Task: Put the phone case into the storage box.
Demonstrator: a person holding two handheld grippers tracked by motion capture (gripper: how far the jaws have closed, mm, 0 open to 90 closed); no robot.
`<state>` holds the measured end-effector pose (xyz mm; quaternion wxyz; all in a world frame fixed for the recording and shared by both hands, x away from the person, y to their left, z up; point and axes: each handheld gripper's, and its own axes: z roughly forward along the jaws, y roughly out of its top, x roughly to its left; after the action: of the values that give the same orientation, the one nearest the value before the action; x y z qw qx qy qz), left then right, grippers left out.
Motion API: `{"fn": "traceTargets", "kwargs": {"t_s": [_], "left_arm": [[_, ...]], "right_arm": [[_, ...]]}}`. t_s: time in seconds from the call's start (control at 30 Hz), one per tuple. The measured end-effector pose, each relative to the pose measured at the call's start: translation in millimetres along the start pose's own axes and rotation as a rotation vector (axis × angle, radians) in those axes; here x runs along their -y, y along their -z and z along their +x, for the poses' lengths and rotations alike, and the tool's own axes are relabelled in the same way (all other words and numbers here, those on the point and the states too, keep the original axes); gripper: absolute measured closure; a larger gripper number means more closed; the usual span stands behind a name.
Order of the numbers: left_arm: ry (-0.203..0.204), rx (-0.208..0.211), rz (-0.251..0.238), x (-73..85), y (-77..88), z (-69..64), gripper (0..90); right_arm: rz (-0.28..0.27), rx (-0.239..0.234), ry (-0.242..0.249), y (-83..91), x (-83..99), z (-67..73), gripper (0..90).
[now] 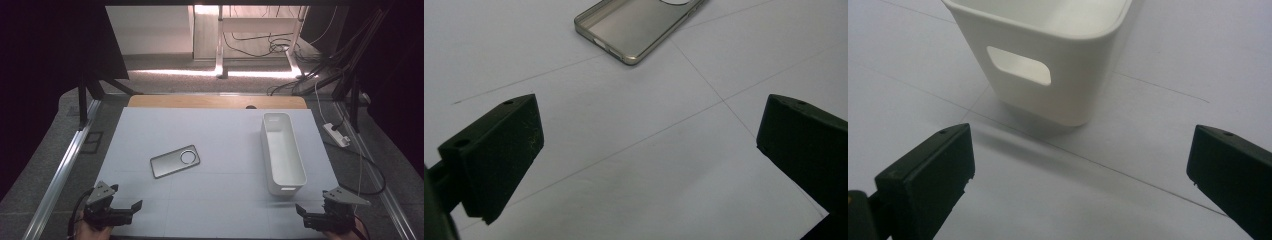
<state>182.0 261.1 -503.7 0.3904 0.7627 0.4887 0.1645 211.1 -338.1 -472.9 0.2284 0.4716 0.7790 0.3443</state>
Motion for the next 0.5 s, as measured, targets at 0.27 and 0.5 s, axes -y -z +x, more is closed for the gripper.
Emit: {"fn": "traceTargets", "kwargs": {"t_s": [0.27,0.5], "left_arm": [[-0.017,0.078,0.009,-5.2,-7.4,4.6,0.0],[-0.032,0.075,0.014,-12.2,-12.3,2.6,0.0]], "right_arm": [[0.008,0.002,0.001,-0.8,-0.4,0.3,0.0],[0.013,0.002,0.002,-1.3,-0.6,0.1,0.0]]}}
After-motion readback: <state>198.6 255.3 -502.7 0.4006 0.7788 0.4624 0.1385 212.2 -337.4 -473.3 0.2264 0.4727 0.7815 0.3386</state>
